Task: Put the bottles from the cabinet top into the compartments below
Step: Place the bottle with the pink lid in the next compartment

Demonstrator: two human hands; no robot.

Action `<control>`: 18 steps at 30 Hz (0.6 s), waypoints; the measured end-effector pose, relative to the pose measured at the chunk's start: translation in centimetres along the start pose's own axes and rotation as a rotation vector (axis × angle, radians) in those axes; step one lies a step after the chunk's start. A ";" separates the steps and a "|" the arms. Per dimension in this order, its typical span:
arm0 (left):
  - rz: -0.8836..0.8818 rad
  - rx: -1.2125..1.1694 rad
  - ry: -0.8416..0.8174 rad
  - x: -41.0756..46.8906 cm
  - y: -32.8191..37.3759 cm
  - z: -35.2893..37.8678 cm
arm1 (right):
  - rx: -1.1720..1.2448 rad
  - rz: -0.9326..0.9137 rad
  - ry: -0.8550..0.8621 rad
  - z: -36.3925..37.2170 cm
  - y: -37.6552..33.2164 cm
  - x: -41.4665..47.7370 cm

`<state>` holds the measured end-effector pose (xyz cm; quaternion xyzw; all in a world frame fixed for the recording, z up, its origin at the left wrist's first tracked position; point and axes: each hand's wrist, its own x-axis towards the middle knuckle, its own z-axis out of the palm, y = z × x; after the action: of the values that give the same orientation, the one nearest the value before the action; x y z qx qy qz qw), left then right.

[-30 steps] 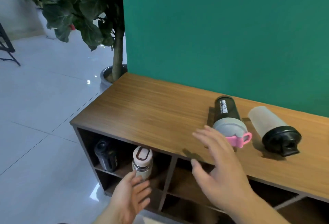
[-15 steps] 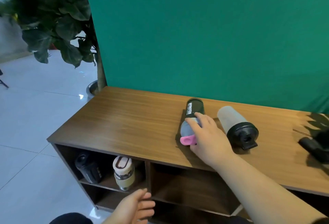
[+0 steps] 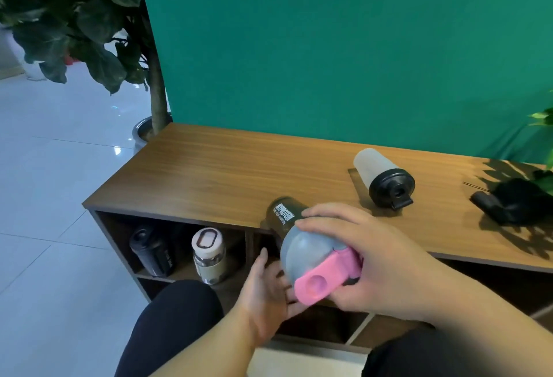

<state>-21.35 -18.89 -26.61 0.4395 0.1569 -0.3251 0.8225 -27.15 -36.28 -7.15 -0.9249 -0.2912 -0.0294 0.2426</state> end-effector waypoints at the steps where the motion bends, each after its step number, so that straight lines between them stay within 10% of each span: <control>1: -0.009 -0.083 -0.051 -0.2 -0.2 -0.1 | 0.048 -0.008 -0.039 0.0 -0.7 -0.5; 7: -0.016 -0.253 -0.085 -1.1 -1.7 -1.9 | 0.252 0.054 -0.203 3.4 -0.4 -1.4; 18: -0.079 -0.453 0.169 2.8 -7.2 -1.7 | 0.723 0.724 0.436 17.6 2.3 -1.7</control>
<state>-24.08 -21.54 -33.62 0.2628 0.3110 -0.2757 0.8708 -28.79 -30.66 -23.96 -0.7963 0.1105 -0.0333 0.5938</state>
